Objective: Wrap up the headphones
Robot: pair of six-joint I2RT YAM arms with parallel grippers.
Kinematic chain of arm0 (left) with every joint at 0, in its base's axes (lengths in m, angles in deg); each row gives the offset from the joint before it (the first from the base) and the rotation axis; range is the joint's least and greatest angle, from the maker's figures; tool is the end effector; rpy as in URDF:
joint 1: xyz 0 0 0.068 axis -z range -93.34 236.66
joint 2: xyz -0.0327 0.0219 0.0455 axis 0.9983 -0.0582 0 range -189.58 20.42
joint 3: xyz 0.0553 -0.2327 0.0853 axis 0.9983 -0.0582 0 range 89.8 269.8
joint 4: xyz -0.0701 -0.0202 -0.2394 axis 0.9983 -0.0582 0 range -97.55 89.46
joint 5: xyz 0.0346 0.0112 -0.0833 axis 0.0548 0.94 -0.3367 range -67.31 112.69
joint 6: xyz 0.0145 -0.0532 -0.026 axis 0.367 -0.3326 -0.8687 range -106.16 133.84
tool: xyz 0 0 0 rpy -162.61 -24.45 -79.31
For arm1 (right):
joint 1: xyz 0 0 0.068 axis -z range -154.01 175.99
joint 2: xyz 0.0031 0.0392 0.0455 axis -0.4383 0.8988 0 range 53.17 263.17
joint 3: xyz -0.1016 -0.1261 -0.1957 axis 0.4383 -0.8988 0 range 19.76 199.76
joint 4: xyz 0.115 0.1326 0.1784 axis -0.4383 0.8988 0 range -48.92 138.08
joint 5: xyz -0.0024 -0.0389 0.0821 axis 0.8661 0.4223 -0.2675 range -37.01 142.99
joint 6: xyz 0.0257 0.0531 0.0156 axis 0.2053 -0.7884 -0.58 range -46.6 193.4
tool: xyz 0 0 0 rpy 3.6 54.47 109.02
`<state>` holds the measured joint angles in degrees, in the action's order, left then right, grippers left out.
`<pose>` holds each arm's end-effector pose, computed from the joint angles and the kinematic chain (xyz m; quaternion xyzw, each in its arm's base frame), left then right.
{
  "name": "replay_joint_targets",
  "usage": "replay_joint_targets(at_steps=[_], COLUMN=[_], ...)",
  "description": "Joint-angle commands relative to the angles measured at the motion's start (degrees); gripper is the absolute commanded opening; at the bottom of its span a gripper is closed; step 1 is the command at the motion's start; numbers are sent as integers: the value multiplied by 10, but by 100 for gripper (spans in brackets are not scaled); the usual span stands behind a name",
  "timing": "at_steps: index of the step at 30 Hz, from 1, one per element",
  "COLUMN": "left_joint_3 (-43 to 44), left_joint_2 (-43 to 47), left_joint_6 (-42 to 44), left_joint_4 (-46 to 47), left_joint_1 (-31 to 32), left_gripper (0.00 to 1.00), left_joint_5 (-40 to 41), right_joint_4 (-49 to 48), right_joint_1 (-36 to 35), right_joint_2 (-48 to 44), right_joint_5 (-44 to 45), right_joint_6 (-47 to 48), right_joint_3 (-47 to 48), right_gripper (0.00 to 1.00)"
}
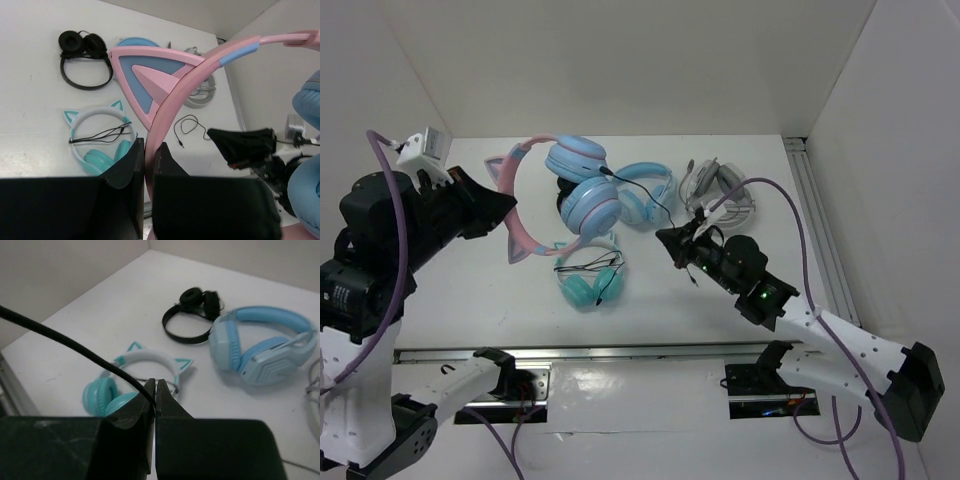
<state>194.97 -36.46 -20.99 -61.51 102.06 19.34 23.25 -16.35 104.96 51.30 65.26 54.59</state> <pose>0.1085 -0.0325 0.5059 -0.1137 0.7724 -0.2857 0.5557 0.1682 0.1550 0.2968 -0.2164 0.6675 0.3132 0.6399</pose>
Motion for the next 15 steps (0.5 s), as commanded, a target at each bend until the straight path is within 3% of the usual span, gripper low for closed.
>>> replay_joint_targets(at_steps=[1, 2, 8, 11, 13, 15], left_joint_3=[-58, -72, -168, -223, -242, -255], left_joint_2=[10, -7, -97, -118, -118, -118], left_joint_6=[-54, -46, 44, 64, 70, 86], left_joint_4=[106, 111, 132, 163, 175, 181], left_joint_1=[-2, -2, -2, 12, 25, 40], left_gripper=[0, 0, 0, 0, 0, 0], left_joint_5=[73, 91, 186, 254, 299, 365], right_joint_4=[68, 102, 390, 564, 672, 722], right_joint_1=[-111, -142, -345, -391, -391, -391], right_joint_2=[-15, -9, 47, 92, 126, 144], right_joint_5=[198, 306, 685, 784, 801, 824], right_joint_6=[-14, -14, -87, -174, -210, -240], right_joint_3=[40, 80, 259, 337, 404, 442], right_gripper=[0, 0, 0, 0, 0, 0])
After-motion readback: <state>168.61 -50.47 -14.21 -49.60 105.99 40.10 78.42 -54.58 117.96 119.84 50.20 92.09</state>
